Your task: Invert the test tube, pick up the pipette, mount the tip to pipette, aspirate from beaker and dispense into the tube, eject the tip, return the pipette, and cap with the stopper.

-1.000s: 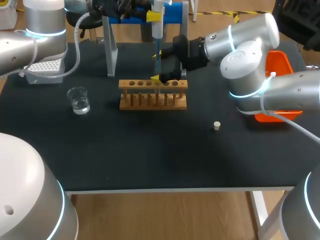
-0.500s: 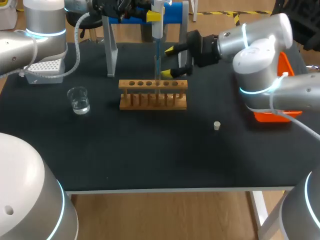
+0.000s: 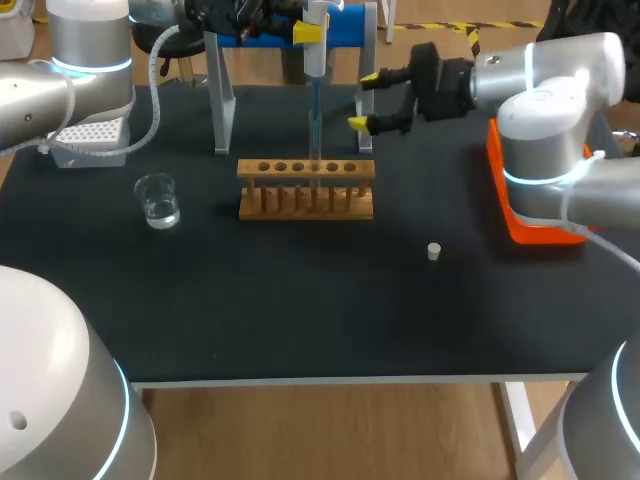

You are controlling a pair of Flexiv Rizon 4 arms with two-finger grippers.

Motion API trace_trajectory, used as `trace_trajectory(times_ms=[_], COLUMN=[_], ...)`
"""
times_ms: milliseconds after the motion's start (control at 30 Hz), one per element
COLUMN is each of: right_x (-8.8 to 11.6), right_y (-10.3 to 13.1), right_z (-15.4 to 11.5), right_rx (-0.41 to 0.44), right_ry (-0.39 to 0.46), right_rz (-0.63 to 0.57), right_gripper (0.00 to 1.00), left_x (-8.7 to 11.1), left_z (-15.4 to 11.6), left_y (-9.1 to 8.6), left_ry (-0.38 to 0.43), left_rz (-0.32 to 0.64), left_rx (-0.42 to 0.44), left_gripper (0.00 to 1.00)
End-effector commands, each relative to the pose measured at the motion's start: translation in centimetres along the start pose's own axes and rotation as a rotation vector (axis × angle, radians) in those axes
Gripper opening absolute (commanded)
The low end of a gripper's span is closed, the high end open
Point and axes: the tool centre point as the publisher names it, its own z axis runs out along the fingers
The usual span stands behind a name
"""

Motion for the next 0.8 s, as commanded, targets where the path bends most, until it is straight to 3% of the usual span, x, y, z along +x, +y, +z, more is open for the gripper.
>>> trace_trajectory(times_ms=[33,367,533,800], right_x=[0.7,0.0,-0.1,0.6], right_y=[1.8,7.5,10.6,14.7], right_z=[-3.8,-9.4,-11.0,-12.9], right_rx=[-0.039,-0.149,-0.153,-0.224], right_ry=[-0.029,-0.081,-0.093,-0.039], right_rz=[0.014,0.031,0.036,0.034], right_gripper=[1.0,1.0,1.0,1.0], left_x=[0.1,0.1,0.1,0.1], left_z=[0.1,0.1,0.1,0.1], left_y=[0.0,0.0,0.0,0.0], left_ry=[-0.004,-0.004,-0.004,-0.004], left_rz=[0.001,0.001,0.001,0.001], left_rx=[0.0,0.0,0.0,0.0], left_gripper=[0.0,0.0,0.0,0.0])
